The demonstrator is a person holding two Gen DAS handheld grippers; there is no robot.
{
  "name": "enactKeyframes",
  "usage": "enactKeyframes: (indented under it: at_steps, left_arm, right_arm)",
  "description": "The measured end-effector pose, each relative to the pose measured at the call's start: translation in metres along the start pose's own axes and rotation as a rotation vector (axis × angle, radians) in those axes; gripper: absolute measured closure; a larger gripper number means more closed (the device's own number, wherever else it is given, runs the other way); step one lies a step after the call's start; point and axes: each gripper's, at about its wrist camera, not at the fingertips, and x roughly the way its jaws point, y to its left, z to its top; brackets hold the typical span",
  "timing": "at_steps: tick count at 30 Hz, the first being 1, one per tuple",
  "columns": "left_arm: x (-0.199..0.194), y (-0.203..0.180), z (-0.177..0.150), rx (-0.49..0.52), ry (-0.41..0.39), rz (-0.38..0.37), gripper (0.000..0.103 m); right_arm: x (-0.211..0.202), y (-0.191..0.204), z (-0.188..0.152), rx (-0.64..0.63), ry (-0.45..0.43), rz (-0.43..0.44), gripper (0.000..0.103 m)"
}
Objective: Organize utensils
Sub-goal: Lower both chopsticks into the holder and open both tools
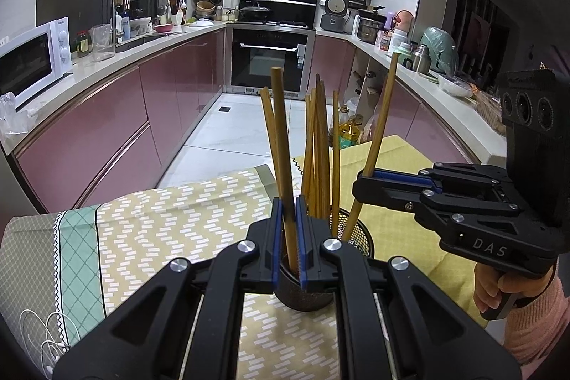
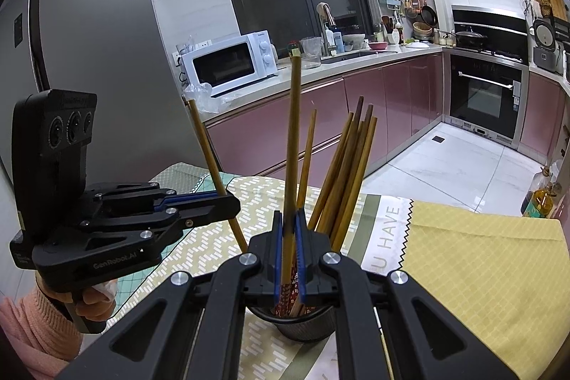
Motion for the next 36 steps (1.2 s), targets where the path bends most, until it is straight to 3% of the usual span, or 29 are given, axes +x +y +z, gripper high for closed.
enactKeyframes:
  at_steps: [36]
  left_arm:
    - [0.039,0.012,-0.004,-0.044,0.033,0.027,0.094]
  right_arm:
    - [0.021,-0.015,-0.003,0.065,0.029,-0.028,0.095]
